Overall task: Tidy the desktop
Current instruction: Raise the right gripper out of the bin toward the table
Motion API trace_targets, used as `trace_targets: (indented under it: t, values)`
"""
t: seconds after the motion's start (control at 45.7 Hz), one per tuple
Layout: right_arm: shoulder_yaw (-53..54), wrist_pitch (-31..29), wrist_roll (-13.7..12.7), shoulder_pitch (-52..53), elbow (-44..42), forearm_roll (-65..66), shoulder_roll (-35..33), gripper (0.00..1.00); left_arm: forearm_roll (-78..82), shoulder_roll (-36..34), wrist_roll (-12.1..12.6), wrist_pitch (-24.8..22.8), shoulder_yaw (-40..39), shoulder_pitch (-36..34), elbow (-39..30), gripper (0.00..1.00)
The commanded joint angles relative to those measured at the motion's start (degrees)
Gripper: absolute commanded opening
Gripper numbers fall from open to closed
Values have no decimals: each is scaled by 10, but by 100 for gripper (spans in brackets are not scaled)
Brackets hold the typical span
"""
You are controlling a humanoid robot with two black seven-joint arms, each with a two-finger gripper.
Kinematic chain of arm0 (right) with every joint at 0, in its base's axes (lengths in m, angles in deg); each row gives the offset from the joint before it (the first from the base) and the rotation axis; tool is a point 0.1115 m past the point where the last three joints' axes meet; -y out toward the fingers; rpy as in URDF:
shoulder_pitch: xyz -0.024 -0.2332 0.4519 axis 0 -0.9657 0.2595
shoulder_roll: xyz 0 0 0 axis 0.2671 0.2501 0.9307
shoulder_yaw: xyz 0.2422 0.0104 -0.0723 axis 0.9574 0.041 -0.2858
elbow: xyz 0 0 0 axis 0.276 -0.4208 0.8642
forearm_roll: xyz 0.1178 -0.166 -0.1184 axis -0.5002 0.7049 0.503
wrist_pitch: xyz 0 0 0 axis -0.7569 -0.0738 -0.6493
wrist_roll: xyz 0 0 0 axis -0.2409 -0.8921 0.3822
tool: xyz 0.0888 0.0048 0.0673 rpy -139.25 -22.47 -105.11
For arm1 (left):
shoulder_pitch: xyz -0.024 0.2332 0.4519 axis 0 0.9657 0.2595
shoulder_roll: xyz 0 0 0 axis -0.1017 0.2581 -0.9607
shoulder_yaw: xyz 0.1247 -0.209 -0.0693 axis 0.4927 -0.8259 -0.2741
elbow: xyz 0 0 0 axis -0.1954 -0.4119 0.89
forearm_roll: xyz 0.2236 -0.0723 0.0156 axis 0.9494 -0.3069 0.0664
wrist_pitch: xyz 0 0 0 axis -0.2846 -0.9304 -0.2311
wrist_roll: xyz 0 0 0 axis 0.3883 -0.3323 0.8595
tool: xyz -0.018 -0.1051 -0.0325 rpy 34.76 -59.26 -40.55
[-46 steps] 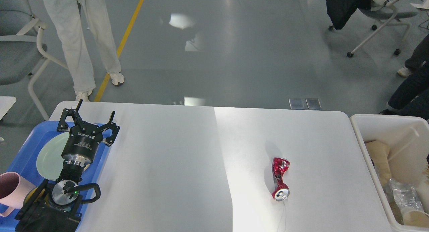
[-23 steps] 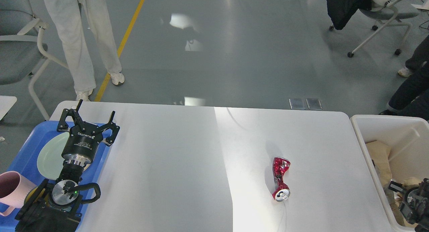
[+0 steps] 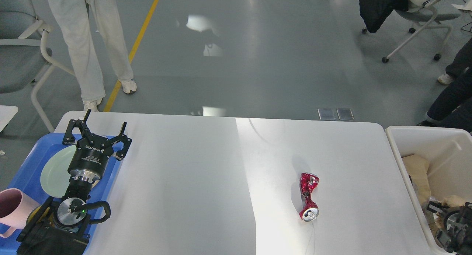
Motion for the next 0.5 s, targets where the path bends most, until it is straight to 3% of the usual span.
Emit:
trace_targets:
  t: [0.0, 0.35, 0.482]
  values:
    - [0, 3, 0, 0, 1, 0, 1, 100, 0, 0, 0, 0, 0, 0, 0, 97]
    - [0, 1, 0, 2, 8, 1, -5, 100, 0, 0, 0, 0, 0, 0, 0, 97]
    - [-6, -6, -4, 35, 72, 10, -36, 100, 0, 0, 0, 0, 0, 0, 0, 97]
